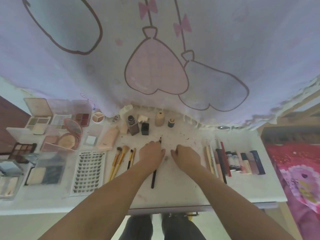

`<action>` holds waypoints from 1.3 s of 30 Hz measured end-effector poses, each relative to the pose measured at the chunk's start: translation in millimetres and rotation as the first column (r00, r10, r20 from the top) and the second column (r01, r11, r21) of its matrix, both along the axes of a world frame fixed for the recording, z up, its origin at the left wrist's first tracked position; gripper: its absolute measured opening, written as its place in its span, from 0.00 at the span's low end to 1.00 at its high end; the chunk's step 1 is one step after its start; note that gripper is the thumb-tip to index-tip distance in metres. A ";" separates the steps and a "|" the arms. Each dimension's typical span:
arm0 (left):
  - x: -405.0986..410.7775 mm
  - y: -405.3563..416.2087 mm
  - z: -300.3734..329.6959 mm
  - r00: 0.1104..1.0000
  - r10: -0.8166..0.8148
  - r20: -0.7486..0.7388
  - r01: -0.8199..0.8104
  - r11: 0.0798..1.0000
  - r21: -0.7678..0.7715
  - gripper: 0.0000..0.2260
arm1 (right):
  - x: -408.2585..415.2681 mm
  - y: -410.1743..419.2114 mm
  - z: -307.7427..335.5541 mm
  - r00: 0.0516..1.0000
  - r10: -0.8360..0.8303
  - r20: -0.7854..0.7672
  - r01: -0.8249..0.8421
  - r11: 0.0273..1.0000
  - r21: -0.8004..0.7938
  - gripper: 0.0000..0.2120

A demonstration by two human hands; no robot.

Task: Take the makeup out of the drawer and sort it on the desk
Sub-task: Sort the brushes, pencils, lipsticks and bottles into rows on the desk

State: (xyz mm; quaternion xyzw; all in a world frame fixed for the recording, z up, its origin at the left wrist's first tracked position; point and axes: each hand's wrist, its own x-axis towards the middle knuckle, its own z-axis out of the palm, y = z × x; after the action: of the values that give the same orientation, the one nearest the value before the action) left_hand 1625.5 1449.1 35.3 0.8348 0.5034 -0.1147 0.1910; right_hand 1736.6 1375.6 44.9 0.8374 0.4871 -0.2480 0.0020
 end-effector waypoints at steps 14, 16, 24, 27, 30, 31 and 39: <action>126.0 -101.0 -17.5 0.996 -0.047 0.082 0.055 0.993 -0.104 0.18 | 111.1 -17.9 14.2 0.999 -0.046 0.013 0.047 0.995 -0.091 0.15; 127.7 -100.9 -20.1 0.996 0.013 0.087 -0.003 0.994 -0.113 0.18 | 110.8 -17.2 14.2 1.000 -0.029 -0.012 0.027 0.995 -0.098 0.16; 74.6 -76.5 8.2 0.938 0.100 0.331 -0.052 0.987 -0.152 0.09 | 113.8 -5.6 37.3 0.764 -0.244 -0.597 0.205 0.970 -0.134 0.17; 48.7 -59.8 34.0 0.925 -0.003 0.380 0.047 0.993 -0.107 0.10 | 105.0 -6.6 59.9 0.606 -0.212 -0.767 0.237 0.968 -0.080 0.12; 27.7 -47.5 59.1 0.929 -0.130 0.345 0.159 0.986 -0.056 0.10 | 92.9 -15.0 78.5 0.540 -0.163 -0.826 0.220 0.974 -0.048 0.09; 22.1 -45.6 64.8 0.925 -0.149 0.350 0.184 0.980 -0.069 0.10 | 88.6 -18.9 82.6 0.530 -0.141 -0.836 0.213 0.977 -0.030 0.08; -1.6 -38.2 94.1 0.871 -0.088 0.483 0.216 0.952 -0.218 0.10 | 69.2 -40.7 108.8 0.546 0.037 -0.837 0.127 0.984 0.127 0.06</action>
State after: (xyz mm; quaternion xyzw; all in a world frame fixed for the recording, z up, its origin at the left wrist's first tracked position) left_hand 1623.9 1411.0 129.4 0.8418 0.3548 0.0088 0.4066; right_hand 1805.8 1334.9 153.7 0.6273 0.4270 -0.5734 -0.3088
